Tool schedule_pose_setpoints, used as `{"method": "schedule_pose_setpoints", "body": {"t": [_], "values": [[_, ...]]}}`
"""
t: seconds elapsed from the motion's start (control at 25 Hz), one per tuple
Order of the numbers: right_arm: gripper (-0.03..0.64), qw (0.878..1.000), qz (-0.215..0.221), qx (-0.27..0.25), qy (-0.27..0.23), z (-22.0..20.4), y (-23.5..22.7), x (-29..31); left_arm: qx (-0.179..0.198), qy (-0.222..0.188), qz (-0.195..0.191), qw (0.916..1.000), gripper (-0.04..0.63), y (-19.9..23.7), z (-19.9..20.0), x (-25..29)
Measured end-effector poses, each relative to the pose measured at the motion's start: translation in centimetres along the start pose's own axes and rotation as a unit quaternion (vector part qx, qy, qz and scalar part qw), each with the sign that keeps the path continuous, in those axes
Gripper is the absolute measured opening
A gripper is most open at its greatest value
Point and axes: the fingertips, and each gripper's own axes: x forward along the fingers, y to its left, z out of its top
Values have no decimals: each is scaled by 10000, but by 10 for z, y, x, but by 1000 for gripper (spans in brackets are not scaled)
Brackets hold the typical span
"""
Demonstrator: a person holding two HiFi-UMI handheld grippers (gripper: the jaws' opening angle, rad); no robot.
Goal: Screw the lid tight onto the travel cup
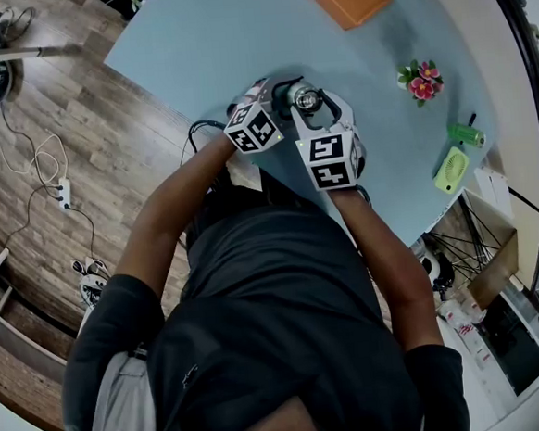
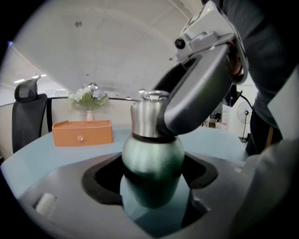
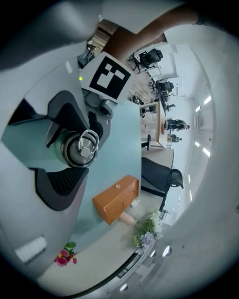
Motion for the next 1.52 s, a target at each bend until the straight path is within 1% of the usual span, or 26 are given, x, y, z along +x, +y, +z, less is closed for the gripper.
{"method": "schedule_pose_setpoints", "body": {"t": [0.12, 0.2, 0.28, 0.32, 0.36, 0.4, 0.48, 0.56, 0.64, 0.68, 0.72, 0.8, 0.84, 0.88, 0.92, 0.96, 1.04, 1.08, 1.16, 1.24, 1.28, 1.32, 1.36, 1.4, 1.44, 1.52], "values": [[245, 9987, 283, -416, 13, -1, 2, -4, 2, -1, 3, 10000, 419, 0, 0, -1], [246, 9942, 567, -918, 3, 2, 3, -10, -2, -2, 5, 10000, 420, 0, 0, -1], [249, 9836, 976, -1516, 4, 6, 2, -17, -2, -5, 6, 10000, 419, 0, 0, -1], [249, 9752, 1233, -1835, 18, 8, 2, -20, -1, -5, 8, 10000, 419, 0, 0, -1], [249, 9642, 1497, -2188, 47, 10, 3, -24, -1, -6, 11, 10000, 419, 1, 0, -1], [249, 9502, 1743, -2582, 95, 11, 4, -26, -2, -5, 14, 10000, 419, 0, 0, 0], [249, 9143, 2127, -3437, 250, 10, 6, -30, -6, -4, 18, 10000, 419, 0, 0, 0], [249, 8749, 2364, -4203, 449, 6, 7, -29, -7, 0, 24, 10000, 419, 1, 0, 0], [249, 8390, 2519, -4782, 630, 4, 8, -26, -9, 4, 28, 10000, 419, 1, 0, 0], [249, 8238, 2578, -4999, 704, 2, 9, -23, -9, 4, 28, 10000, 419, 2, 0, 0], [249, 8107, 2627, -5175, 768, 1, 11, -21, -9, 3, 28, 10000, 419, 2, 0, 0], [247, 7901, 2676, -5446, 868, -4, 13, -16, -13, 0, 30, 10000, 419, 1, 0, 0], [245, 7831, 2672, -5544, 896, -6, 14, -14, -16, -2, 33, 10000, 420, 1, 1, 0], [238, 7802, 2662, -5588, 906, -8, 14, -12, -20, -4, 37, 10000, 420, 1, 1, -1], [229, 7832, 2657, -5548, 905, -8, 14, -11, -23, -8, 42, 10000, 419, 1, 1, -1], [227, 7921, 2657, -5420, 903, -8, 13, -10, -25, -11, 46, 10000, 419, 1, 1, -1], [227, 8209, 2617, -4999, 879, -6, 12, -9, -30, -16, 53, 10000, 419, 2, 1, -1], [227, 8387, 2558, -4731, 849, -6, 12, -9, -32, -17, 56, 10000, 419, 1, 1, -2], [227, 8807, 2367, -4038, 731, -5, 11, -8, -30, -15, 58, 10000, 419, 1, 0, -2], [227, 9246, 2070, -3154, 531, -4, 9, -7, -30, -11, 59, 10000, 419, 1, 0, -2], [227, 9440, 1876, -2682, 414, -3, 8, -6, -31, -10, 61, 10000, 419, 1, 0, -2], [227, 9607, 1654, -2212, 296, -2, 7, -6, -31, -10, 65, 10000, 419, 1, 0, -2], [227, 9741, 1412, -1755, 180, -1, 6, -6, -30, -10, 70, 10000, 419, 1, 0, -2], [227, 9845, 1159, -1316, 67, -1, 4, -6, -28, -10, 75, 10000, 419, 1, 0, -2], [227, 9919, 896, -896, -37, -1, 3, -6, -27, -9, 78, 10000, 420, 1, 0, -2], [227, 9989, 388, -190, -182, 3, -1, -7, -30, -6, 79, 10000, 419, 1, 0, -1]]}}
